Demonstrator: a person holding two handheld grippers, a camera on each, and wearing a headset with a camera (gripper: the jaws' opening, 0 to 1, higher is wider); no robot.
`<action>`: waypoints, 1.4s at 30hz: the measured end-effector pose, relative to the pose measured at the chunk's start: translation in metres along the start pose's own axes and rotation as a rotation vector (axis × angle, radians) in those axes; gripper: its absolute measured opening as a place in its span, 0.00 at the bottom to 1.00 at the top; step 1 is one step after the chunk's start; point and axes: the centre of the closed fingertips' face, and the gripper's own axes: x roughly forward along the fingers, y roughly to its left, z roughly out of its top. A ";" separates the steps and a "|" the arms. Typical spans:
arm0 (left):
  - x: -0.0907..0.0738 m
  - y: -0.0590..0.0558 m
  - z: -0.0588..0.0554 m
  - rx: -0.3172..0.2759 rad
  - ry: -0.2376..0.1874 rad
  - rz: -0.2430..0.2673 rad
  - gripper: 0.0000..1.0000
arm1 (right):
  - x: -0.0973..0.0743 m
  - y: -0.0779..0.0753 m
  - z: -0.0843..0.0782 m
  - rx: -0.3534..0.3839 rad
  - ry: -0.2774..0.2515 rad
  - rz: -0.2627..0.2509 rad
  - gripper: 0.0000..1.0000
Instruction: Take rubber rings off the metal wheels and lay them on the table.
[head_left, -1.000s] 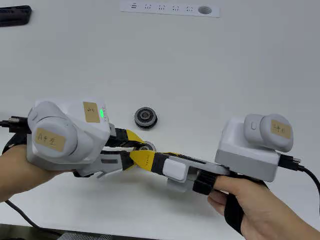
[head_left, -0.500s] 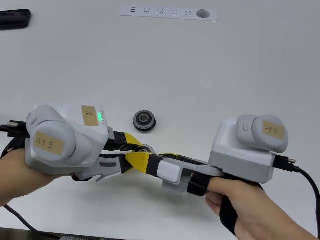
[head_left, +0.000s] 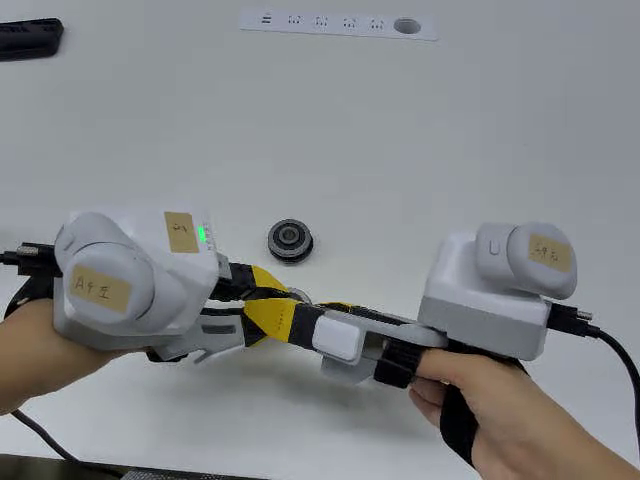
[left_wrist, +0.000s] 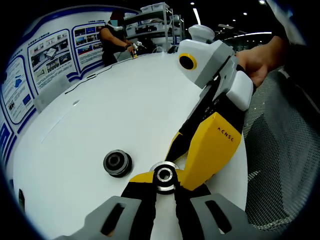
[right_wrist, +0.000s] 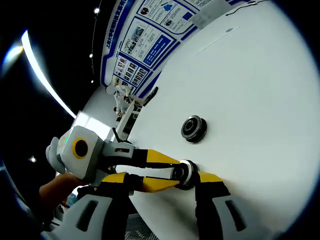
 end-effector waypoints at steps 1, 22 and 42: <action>0.000 0.000 0.000 0.001 0.000 -0.001 0.13 | 0.000 0.000 0.000 0.000 0.000 0.001 0.55; 0.001 -0.001 0.000 0.003 0.002 -0.001 0.13 | -0.005 0.002 0.001 0.019 -0.015 0.010 0.52; 0.001 -0.001 -0.001 -0.002 0.000 -0.001 0.13 | -0.005 -0.032 0.002 0.061 -0.031 -0.080 0.12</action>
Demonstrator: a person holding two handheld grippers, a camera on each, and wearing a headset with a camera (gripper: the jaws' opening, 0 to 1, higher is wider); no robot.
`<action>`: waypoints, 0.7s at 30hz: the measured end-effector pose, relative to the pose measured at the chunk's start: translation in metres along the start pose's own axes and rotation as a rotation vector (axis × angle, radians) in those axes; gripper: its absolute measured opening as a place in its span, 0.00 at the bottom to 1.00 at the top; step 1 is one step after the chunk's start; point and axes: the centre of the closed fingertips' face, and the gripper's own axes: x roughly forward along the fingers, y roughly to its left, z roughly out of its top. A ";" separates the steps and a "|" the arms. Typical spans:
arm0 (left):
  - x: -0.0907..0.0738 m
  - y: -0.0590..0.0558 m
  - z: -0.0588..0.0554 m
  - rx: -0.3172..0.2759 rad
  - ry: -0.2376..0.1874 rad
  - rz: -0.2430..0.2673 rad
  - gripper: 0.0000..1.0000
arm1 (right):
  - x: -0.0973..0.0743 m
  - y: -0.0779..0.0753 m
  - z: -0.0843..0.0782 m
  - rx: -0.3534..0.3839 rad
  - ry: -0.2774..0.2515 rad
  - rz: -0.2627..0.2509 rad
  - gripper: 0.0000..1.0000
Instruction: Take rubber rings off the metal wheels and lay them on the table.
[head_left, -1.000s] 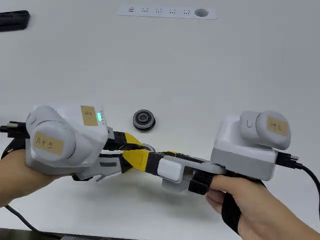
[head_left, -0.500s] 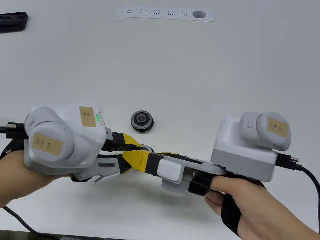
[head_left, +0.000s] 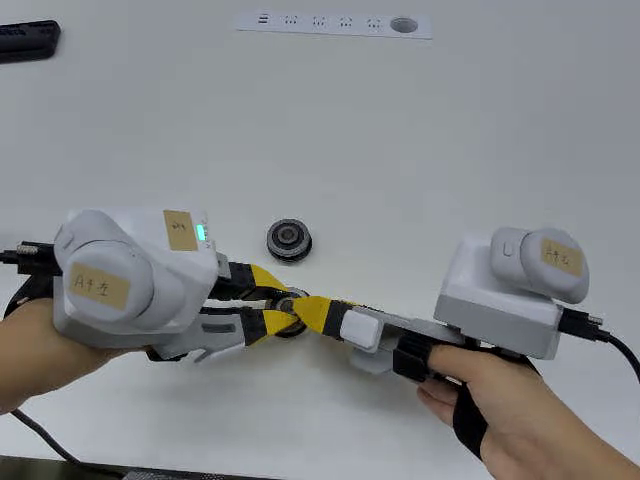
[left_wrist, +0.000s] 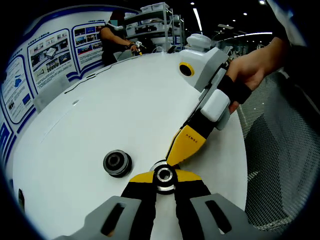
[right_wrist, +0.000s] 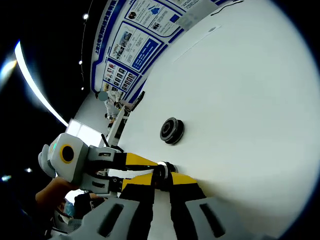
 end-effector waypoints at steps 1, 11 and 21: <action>0.000 0.000 0.000 -0.001 0.000 0.000 0.13 | 0.000 -0.001 0.000 -0.002 0.001 -0.003 0.11; 0.000 0.000 0.000 -0.003 -0.003 0.000 0.13 | 0.001 -0.005 0.000 0.007 0.013 -0.012 0.04; 0.000 0.000 0.000 -0.002 -0.004 -0.001 0.13 | 0.000 -0.003 0.000 -0.057 0.018 -0.027 0.02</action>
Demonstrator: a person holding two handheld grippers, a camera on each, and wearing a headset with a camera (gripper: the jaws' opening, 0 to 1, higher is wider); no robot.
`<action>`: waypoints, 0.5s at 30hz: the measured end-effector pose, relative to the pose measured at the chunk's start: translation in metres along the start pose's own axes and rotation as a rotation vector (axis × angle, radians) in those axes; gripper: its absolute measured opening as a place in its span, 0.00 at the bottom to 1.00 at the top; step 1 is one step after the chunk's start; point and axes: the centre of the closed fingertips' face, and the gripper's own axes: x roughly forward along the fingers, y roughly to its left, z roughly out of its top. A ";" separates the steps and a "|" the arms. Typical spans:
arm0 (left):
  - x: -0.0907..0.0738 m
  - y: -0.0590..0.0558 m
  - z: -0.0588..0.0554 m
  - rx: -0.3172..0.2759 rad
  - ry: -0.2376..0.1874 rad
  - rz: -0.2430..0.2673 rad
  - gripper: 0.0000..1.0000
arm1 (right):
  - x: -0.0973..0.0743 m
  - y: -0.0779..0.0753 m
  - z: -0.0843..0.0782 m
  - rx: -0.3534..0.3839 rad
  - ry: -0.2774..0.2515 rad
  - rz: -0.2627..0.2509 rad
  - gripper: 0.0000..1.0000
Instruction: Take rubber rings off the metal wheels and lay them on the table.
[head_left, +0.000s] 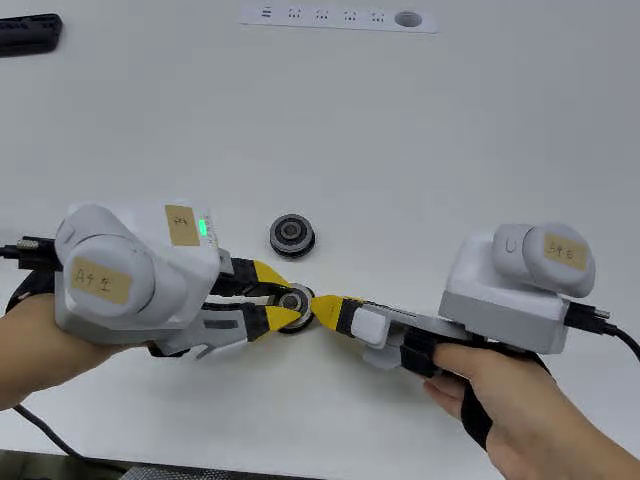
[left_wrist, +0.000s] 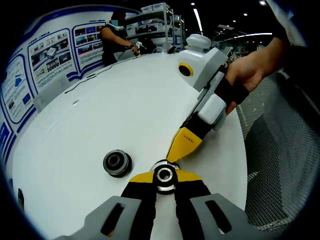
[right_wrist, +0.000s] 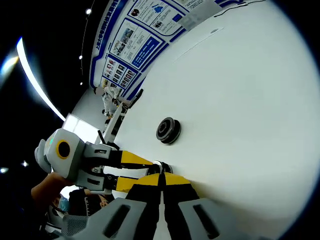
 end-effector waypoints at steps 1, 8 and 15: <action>0.000 0.000 0.000 0.000 0.000 0.000 0.13 | 0.000 0.000 0.000 -0.006 0.001 -0.001 0.02; 0.000 0.000 0.000 0.000 0.000 0.001 0.13 | -0.001 0.002 0.001 -0.047 0.003 -0.011 0.01; 0.000 0.000 0.000 -0.001 -0.002 0.002 0.13 | 0.000 0.004 0.001 -0.048 0.009 -0.009 0.01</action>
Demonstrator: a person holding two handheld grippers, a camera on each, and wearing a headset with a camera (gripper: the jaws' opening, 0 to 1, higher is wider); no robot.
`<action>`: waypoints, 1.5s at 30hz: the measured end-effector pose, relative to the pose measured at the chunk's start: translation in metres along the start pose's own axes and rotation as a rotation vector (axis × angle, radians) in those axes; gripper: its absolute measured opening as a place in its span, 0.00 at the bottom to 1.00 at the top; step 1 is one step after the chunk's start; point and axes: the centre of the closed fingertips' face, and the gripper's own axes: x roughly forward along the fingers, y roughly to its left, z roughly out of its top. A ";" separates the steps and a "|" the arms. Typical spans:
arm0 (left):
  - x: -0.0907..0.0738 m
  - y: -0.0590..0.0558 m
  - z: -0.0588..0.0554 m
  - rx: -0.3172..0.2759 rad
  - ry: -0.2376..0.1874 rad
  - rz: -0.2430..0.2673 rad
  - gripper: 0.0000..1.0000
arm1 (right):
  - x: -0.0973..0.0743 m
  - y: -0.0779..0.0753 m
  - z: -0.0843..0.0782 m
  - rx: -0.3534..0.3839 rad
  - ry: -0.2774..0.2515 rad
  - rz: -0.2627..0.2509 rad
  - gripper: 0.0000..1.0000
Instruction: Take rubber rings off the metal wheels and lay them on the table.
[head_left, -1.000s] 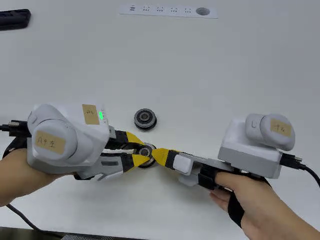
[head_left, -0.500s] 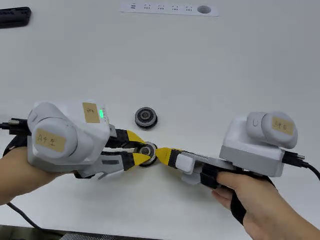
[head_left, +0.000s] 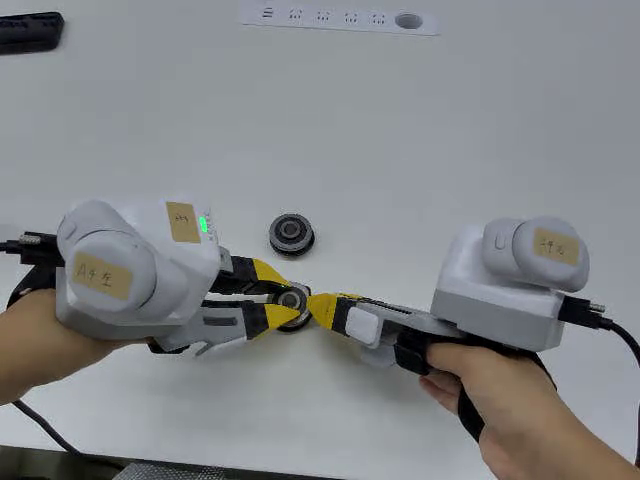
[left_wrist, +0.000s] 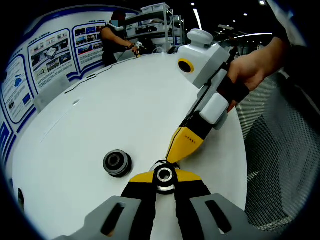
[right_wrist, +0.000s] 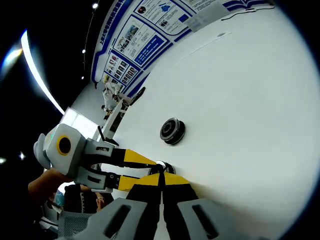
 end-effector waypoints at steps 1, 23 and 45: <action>0.000 0.000 0.000 0.001 0.000 0.000 0.13 | 0.000 0.000 0.000 -0.004 0.002 -0.001 0.01; 0.000 0.001 -0.001 0.002 -0.009 0.000 0.13 | 0.003 0.005 0.000 -0.166 0.049 -0.023 0.01; -0.001 0.000 -0.002 0.000 -0.015 0.008 0.13 | 0.005 0.011 -0.002 -0.206 0.069 -0.010 0.01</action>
